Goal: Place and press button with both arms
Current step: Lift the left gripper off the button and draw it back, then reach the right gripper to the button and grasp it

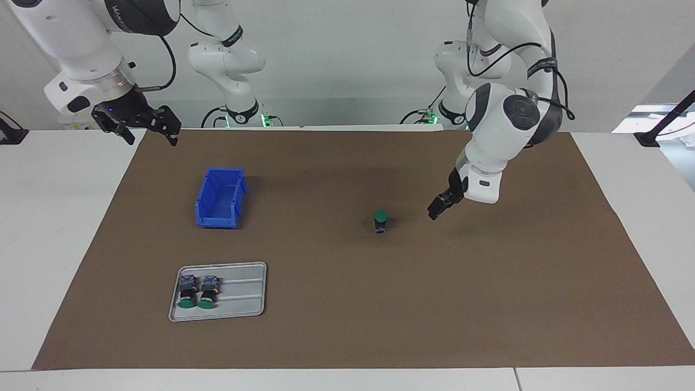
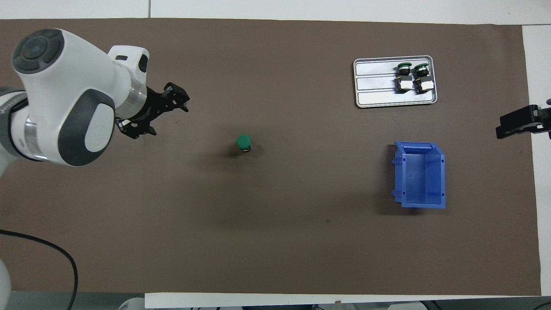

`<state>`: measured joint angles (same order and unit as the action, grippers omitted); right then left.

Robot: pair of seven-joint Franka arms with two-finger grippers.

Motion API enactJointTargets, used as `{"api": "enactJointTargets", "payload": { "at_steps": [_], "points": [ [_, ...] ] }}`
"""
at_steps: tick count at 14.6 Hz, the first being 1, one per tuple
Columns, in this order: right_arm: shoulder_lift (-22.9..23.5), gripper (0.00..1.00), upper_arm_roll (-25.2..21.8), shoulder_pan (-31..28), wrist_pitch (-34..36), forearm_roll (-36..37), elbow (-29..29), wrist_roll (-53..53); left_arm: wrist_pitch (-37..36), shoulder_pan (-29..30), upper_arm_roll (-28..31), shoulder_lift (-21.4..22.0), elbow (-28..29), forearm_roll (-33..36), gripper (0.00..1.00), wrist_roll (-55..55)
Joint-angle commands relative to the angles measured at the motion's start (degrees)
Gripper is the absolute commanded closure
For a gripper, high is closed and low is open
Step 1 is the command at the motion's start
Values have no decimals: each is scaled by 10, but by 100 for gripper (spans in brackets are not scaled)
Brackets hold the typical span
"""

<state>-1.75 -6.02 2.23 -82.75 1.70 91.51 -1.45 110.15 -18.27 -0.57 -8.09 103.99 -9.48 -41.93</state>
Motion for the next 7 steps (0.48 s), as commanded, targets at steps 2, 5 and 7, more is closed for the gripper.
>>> {"api": "enactJointTargets", "payload": {
  "at_steps": [2,5,7],
  "points": [
    [-12,0,7,13,-5,-46,16,-11,-72,76,0,38,3,45,0,134],
    [22,0,14,105,-36,-49,-4,97,-110,122,0,57,2,75,0,213],
    [61,0,14,183,-72,-51,-26,192,-135,140,0,76,-2,110,0,254]
  ]
}}
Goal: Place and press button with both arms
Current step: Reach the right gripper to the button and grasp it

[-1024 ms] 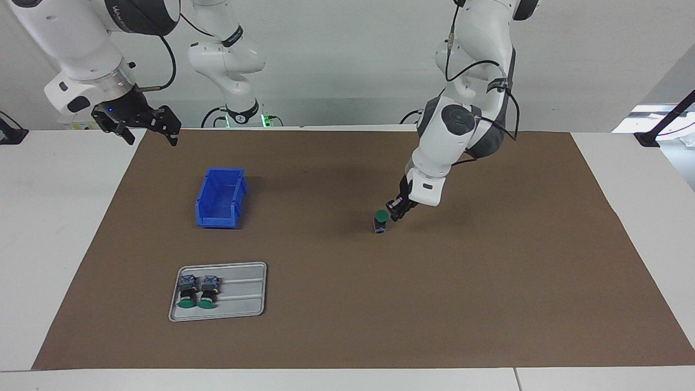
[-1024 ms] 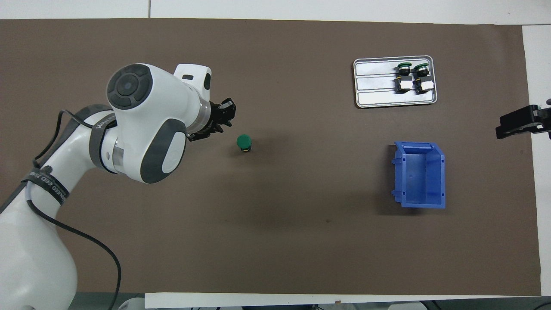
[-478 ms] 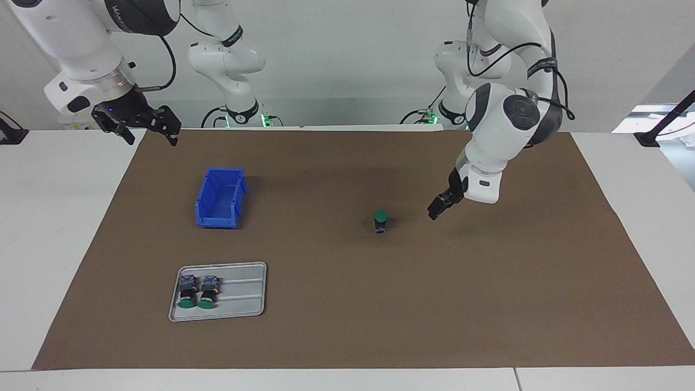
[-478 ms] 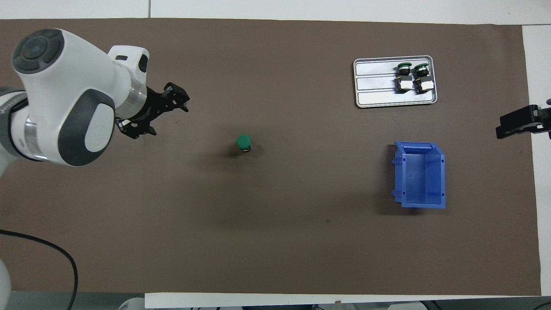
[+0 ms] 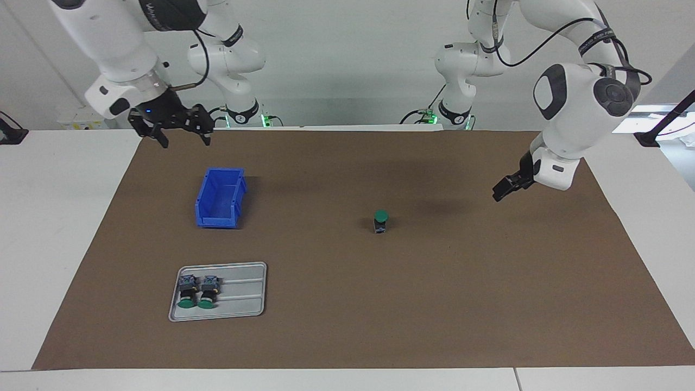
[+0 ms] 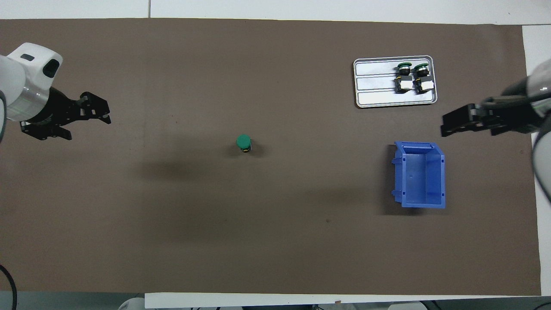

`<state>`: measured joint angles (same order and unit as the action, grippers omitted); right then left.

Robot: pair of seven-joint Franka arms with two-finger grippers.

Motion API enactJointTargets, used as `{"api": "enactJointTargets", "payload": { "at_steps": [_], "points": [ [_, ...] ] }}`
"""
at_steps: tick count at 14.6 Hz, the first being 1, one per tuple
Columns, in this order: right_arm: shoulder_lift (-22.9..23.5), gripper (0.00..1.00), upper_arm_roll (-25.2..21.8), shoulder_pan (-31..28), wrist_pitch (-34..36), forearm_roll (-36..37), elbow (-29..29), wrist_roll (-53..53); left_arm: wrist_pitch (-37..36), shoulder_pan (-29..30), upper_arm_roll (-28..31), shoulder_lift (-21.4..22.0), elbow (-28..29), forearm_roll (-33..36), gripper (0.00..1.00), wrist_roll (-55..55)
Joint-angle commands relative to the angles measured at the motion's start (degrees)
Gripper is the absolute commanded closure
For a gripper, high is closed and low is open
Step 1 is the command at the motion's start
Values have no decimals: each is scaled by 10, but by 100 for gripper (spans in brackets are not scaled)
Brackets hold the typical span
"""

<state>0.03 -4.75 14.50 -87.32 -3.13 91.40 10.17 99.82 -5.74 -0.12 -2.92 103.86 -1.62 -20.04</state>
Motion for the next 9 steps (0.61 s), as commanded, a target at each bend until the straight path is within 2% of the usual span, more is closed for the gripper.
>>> {"api": "enactJointTargets", "payload": {
  "at_steps": [1,6,9],
  "points": [
    [61,0,1,91,-55,-15,-33,123,-53,21,-5,29,-16,54,0,46],
    [213,0,1,219,-179,-32,-102,293,-174,47,-5,15,-129,72,0,104],
    [282,0,1,271,-281,-24,-101,311,-214,47,-4,1,-168,70,0,133]
  ]
}}
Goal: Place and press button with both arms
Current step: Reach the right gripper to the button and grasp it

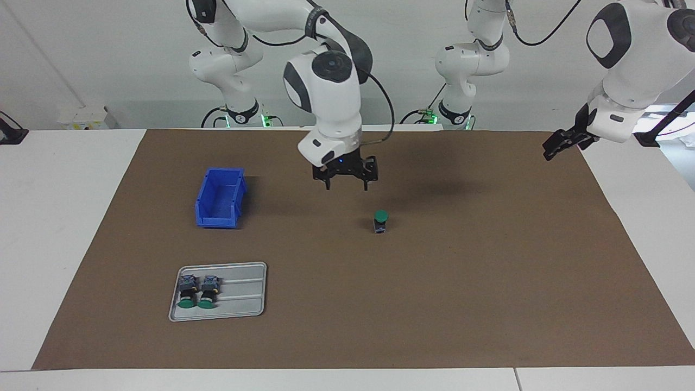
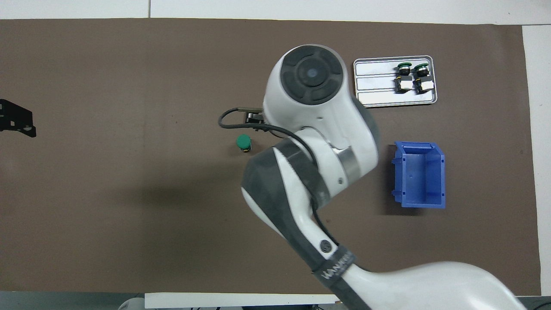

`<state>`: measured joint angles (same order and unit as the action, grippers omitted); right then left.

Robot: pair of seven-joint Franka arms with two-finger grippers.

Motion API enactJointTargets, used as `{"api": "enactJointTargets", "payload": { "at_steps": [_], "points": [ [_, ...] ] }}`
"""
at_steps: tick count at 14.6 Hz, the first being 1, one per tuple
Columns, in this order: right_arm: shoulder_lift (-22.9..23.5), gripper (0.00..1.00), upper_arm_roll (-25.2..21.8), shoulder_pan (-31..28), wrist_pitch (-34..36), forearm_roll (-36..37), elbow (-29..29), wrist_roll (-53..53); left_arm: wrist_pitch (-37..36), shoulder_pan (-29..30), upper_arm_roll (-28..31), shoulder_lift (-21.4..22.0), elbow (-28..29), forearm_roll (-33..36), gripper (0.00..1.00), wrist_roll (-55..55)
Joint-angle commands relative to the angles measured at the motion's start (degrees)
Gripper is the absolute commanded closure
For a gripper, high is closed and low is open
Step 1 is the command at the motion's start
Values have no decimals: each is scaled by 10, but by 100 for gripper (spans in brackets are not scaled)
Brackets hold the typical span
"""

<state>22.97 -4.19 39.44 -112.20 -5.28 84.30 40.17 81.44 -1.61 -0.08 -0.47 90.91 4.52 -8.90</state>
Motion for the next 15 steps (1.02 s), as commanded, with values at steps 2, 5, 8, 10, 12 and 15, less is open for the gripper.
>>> {"api": "enactJointTargets", "payload": {
  "at_steps": [2,5,8,10,12,15],
  "points": [
    [84,0,-5,39,-63,4,-24,11,-9,6,-5,-24,-34,13,0,26],
    [108,0,-4,48,-94,24,-5,-1,7,20,-3,-21,-22,7,0,31],
    [121,10,-3,49,-111,26,9,-20,11,20,-3,-21,-21,-10,0,26],
    [129,27,-2,54,-127,24,8,-21,11,19,-4,-21,-21,-23,0,26],
    [129,42,0,53,-123,24,8,-22,11,20,-4,-18,-23,-52,0,30],
    [131,93,5,49,-111,25,0,-23,11,19,-4,-17,-24,-54,0,29]
  ]
}}
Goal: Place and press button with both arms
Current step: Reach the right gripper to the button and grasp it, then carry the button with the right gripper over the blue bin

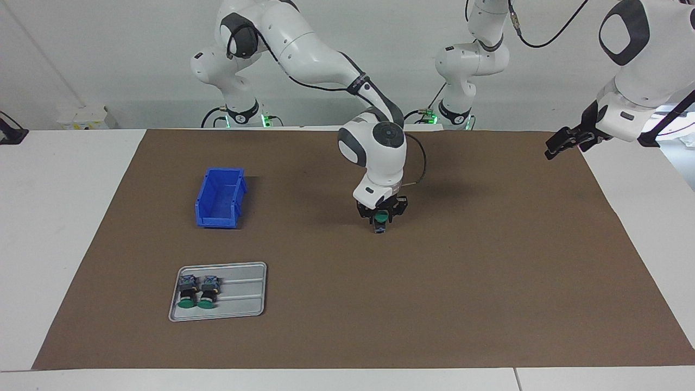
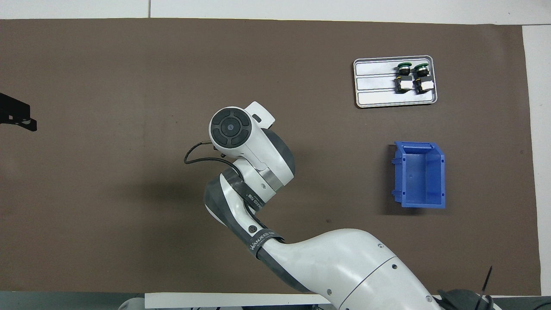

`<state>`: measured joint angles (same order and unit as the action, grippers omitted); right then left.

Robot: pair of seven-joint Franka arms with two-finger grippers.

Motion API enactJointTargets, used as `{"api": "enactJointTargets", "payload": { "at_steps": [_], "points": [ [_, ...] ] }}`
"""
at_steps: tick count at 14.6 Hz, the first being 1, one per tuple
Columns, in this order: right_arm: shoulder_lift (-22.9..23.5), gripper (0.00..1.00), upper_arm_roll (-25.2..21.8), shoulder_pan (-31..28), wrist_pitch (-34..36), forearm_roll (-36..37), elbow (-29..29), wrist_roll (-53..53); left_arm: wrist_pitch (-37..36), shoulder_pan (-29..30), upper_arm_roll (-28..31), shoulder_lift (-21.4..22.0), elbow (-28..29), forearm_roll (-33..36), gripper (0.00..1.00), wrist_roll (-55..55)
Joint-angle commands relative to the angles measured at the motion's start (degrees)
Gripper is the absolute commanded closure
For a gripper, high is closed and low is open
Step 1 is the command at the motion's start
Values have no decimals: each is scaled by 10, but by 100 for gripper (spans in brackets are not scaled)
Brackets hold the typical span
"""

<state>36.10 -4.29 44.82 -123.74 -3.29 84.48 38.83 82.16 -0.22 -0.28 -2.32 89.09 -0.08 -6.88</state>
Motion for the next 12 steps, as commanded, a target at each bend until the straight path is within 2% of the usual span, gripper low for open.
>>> {"api": "enactJointTargets", "payload": {
  "at_steps": [1,3,5,9,12],
  "points": [
    [-2,100,5,-5,21,8,-9,-10,5,4,-2,1,-7,-8,0,7],
    [-19,100,5,-28,35,7,-13,-39,5,-1,-2,1,-6,-3,0,6],
    [-88,100,5,-72,71,6,30,-83,4,-2,-2,2,-4,-3,0,5],
    [-293,100,4,-202,81,6,230,-254,3,0,-2,2,-2,-3,0,5],
    [-405,100,3,-304,96,6,328,-386,3,4,-2,2,-2,-3,0,5]
  ]
}}
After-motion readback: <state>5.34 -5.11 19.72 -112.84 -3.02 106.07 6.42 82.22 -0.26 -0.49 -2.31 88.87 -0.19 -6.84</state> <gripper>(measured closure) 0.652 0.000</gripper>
